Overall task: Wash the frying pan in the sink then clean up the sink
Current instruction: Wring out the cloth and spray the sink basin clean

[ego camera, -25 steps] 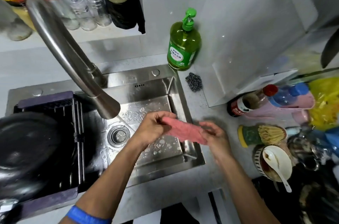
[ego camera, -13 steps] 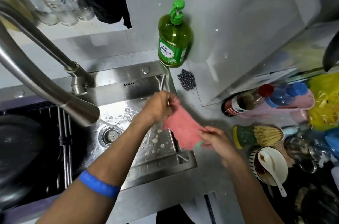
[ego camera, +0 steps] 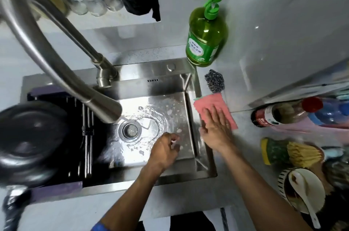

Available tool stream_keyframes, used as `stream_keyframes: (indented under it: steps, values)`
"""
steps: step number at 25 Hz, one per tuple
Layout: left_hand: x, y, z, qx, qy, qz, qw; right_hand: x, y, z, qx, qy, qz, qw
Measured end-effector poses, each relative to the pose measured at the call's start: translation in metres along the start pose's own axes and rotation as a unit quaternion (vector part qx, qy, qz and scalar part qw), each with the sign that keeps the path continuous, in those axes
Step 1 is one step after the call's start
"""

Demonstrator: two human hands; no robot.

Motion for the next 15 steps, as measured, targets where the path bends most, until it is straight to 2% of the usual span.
stream_keyframes:
  steps: [2, 4, 5, 7, 9, 11, 13, 15]
  values:
    - [-0.014, 0.030, -0.019, -0.031, -0.014, -0.002, 0.999, -0.025, 0.024, -0.004, -0.022, -0.061, 0.028, 0.997]
    - [-0.033, 0.060, -0.035, -0.062, -0.039, -0.014, 0.997, -0.057, 0.079, -0.022, -0.076, -0.106, 0.191, 0.973]
    - [-0.039, 0.071, -0.039, -0.066, -0.046, -0.015, 0.997, -0.074, 0.112, -0.034, -0.125, -0.098, 0.280, 0.947]
    - [-0.057, 0.092, -0.052, -0.078, -0.051, -0.021, 0.995, -0.112, 0.194, -0.055, -0.224, -0.054, 0.360, 0.904]
    - [-0.075, 0.113, -0.065, -0.097, -0.060, -0.024, 0.993, -0.133, 0.259, -0.065, -0.264, -0.036, 0.342, 0.901]
    - [-0.091, 0.144, -0.077, -0.112, -0.068, -0.014, 0.991, -0.138, 0.293, -0.070, -0.228, -0.063, 0.288, 0.928]
    - [-0.104, 0.178, -0.095, -0.108, -0.055, 0.047, 0.992, -0.135, 0.304, -0.071, -0.184, -0.112, 0.251, 0.944]
    - [-0.116, 0.211, -0.116, -0.068, -0.068, 0.111, 0.989, -0.123, 0.302, -0.064, -0.154, -0.128, 0.254, 0.946]
Point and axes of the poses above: each hand's wrist, its own z-axis towards the middle knuckle, its own x-axis out of the palm, y = z × x, the point moved 4 cm from there along z, towards the middle knuckle
